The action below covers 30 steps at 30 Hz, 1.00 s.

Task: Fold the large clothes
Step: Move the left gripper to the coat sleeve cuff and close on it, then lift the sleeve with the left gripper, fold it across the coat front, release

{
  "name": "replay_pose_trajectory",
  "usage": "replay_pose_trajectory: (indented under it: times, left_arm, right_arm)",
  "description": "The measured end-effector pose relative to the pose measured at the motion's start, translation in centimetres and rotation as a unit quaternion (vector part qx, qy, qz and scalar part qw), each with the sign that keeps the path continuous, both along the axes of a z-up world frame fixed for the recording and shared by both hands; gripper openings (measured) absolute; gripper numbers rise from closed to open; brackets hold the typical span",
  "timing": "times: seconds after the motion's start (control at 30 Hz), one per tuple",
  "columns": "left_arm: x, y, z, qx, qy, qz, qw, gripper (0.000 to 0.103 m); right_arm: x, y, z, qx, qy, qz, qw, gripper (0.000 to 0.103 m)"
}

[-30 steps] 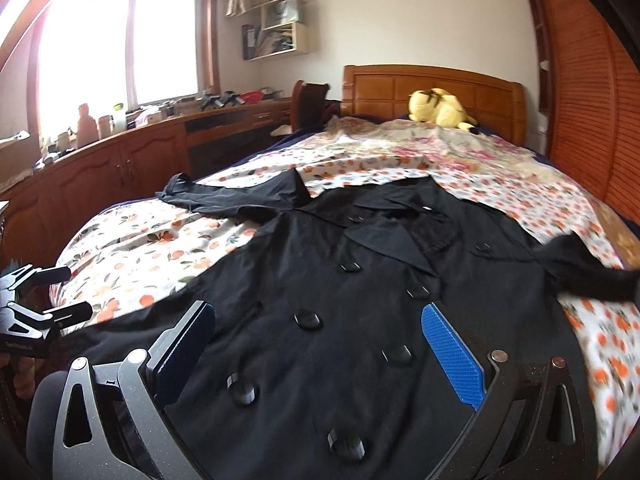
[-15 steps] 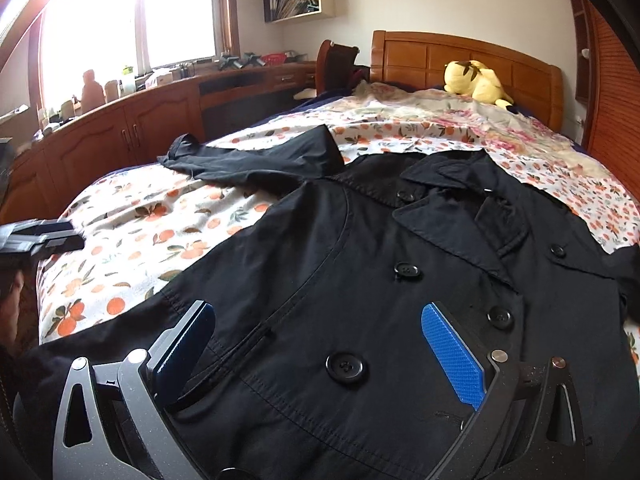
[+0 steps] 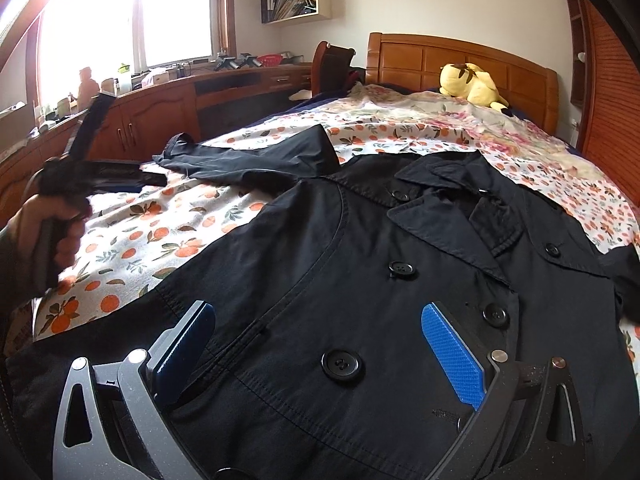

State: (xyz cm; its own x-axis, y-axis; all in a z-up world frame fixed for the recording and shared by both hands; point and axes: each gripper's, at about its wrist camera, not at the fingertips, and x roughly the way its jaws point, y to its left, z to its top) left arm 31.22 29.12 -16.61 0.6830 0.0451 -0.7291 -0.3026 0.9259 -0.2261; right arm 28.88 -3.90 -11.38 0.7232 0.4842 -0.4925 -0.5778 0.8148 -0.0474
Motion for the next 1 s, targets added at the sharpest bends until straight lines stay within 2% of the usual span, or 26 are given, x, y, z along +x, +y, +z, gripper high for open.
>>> replay_pose_trajectory:
  times: [0.23,0.27,0.33,0.43,0.5,0.53,0.57,0.6,0.67,0.8,1.0]
  left_arm:
    - [4.4,1.6,-1.4,-0.059,0.003,0.021,0.9980,0.074]
    - [4.9,1.7,-1.7,-0.068,0.004,0.024,0.9974,0.073]
    - [6.1,2.0,-2.5,-0.089,0.011,0.033,0.9954,0.063]
    - [7.3,2.4,-2.9,-0.103,0.010,0.045,0.9936,0.059]
    - [8.1,3.0,-3.0,-0.108,0.010,0.054,0.9926,0.050]
    - [8.4,3.2,-3.0,-0.109,0.012,0.058,0.9922,0.036]
    - [8.7,3.4,-3.1,-0.109,0.016,0.061,0.9920,0.014]
    - [9.1,3.4,-3.2,-0.107,0.021,0.061,0.9922,0.009]
    - [9.4,3.0,-2.8,-0.094,0.025,0.059,0.9935,0.004]
    - [9.2,0.2,0.2,-0.017,0.017,0.039,0.9989,0.003]
    - [7.4,-6.2,8.3,0.061,-0.038,-0.022,0.9971,0.003]
  right_arm:
    - [0.2,-0.3,-0.1,0.001,0.005,0.001,1.000,0.103]
    - [0.3,-0.3,-0.1,0.001,0.005,0.002,1.000,0.103]
    - [0.3,-0.4,-0.2,0.002,0.006,0.002,1.000,0.103]
    - [0.3,-0.5,-0.2,0.004,0.007,0.002,1.000,0.103]
    - [0.4,-0.5,-0.2,0.006,0.008,0.002,1.000,0.103]
    - [0.4,-0.5,-0.3,0.006,0.008,0.001,1.000,0.103]
    - [0.4,-0.5,-0.3,0.006,0.008,0.001,1.000,0.103]
    - [0.3,-0.5,-0.3,0.006,0.007,0.001,1.000,0.103]
    - [0.2,-0.5,-0.3,0.006,0.005,0.001,1.000,0.103]
    - [0.1,-0.8,-0.2,0.012,0.006,0.001,1.000,0.103]
    - [0.4,-2.5,0.6,0.044,0.038,0.008,0.998,0.103]
